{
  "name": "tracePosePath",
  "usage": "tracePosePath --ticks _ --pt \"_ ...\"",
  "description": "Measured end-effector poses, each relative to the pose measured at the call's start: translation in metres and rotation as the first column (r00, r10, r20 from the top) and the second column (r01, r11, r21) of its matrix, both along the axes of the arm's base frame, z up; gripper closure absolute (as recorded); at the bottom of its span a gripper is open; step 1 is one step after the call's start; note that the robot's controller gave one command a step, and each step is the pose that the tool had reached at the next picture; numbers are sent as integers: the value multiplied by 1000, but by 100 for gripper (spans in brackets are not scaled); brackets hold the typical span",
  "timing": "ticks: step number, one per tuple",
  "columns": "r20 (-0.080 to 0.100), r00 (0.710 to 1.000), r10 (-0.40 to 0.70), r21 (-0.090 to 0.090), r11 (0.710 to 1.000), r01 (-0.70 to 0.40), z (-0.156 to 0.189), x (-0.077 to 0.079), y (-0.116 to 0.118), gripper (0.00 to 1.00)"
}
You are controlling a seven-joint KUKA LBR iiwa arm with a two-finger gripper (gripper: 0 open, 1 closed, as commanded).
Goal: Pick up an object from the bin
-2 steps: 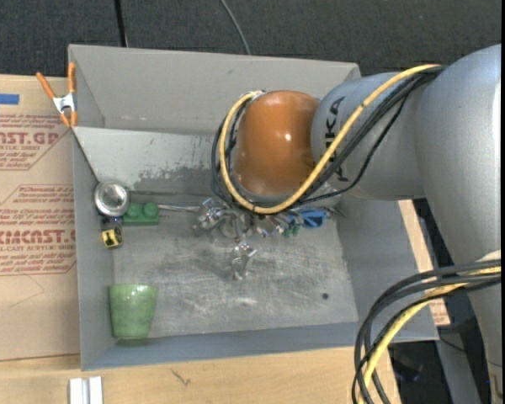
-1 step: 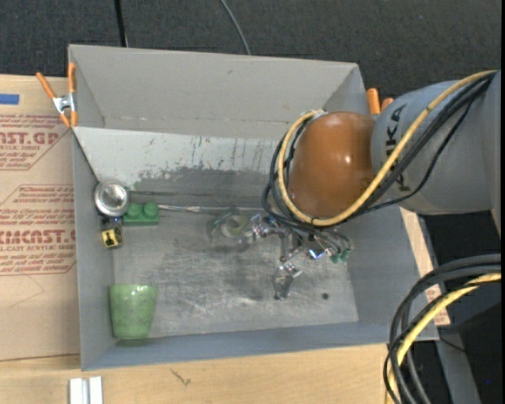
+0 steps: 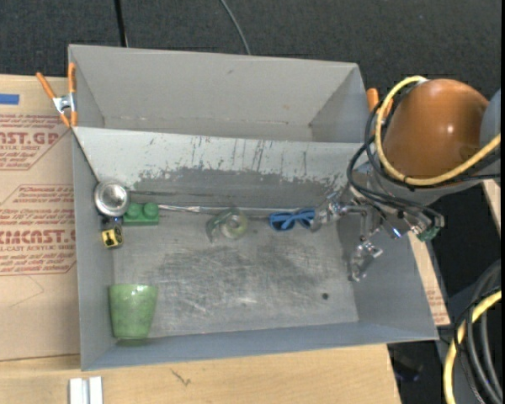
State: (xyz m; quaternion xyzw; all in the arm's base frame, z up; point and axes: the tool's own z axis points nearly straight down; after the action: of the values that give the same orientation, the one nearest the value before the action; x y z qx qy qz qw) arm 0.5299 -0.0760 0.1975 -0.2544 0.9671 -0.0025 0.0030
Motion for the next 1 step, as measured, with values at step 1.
tracePosePath --ticks 1 --pt "-7 982 189 6 982 -189 -93 54 33 0"
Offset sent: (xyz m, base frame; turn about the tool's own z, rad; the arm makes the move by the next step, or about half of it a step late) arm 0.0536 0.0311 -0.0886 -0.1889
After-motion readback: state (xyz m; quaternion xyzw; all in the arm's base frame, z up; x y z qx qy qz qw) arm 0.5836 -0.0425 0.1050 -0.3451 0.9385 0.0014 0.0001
